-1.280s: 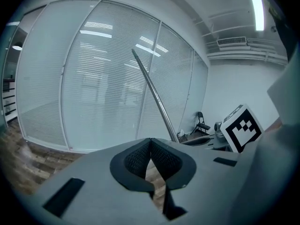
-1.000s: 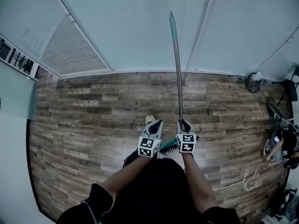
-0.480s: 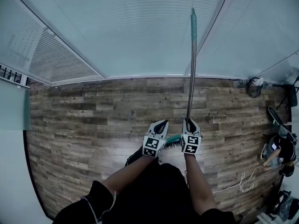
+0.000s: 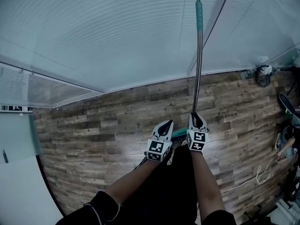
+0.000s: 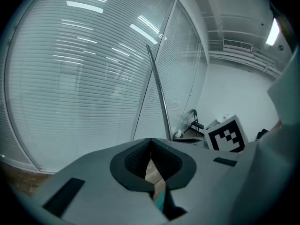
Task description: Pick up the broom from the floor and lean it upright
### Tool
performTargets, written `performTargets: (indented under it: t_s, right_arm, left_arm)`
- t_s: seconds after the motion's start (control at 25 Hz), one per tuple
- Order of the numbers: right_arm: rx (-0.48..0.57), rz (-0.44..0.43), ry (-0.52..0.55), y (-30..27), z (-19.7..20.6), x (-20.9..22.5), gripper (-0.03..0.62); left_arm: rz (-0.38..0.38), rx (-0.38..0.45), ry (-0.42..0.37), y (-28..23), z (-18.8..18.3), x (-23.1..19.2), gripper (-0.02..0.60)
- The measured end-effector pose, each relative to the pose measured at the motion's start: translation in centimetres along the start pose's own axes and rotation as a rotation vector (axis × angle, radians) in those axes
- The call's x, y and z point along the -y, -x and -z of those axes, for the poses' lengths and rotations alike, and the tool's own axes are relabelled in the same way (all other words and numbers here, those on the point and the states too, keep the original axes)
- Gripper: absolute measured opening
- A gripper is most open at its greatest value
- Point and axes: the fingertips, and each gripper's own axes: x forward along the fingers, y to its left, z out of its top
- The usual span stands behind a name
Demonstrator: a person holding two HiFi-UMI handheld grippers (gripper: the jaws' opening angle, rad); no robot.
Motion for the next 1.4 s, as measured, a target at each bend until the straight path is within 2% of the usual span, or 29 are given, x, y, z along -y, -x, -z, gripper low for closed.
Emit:
performTargets:
  t_s: [0.16, 0.28, 0.48, 0.88, 1.04, 1.16, 1.4]
  right_arm:
    - [-0.008, 0.024, -0.05, -4.7, 1.7, 2.2, 0.081]
    - [-0.02, 0.041, -0.097, -7.6, 4.0, 4.2, 0.081]
    - [-0.063, 0.055, -0.129, -12.7, 9.3, 7.4, 0.081]
    - [-0.083, 0.058, -0.07, -22.2, 17.2, 10.4, 0.081]
    - [-0.104, 0.042, 0.003, -26.1, 20.3, 9.9, 0.081]
    - [-0.111, 0.021, 0.028, -29.1, 21.9, 9.6, 0.083]
    - [-0.158, 0.019, -0.005, -32.0, 26.7, 11.2, 0.083]
  left_arm:
    - [-0.094, -0.04, 0.019, -2.9, 1.3, -4.0, 0.02]
    - [-0.113, -0.051, 0.016, -5.2, 2.0, -5.2, 0.02]
    - [-0.079, -0.046, 0.016, -9.3, 3.4, -6.0, 0.02]
    - [-0.014, 0.001, 0.004, -15.5, 8.1, -8.1, 0.02]
    - [-0.031, -0.009, 0.017, -18.4, 11.8, -10.2, 0.02]
    - [-0.051, -0.005, 0.033, -20.5, 13.0, -12.1, 0.02]
    - [-0.049, 0.016, 0.036, -23.3, 15.5, -13.4, 0.02]
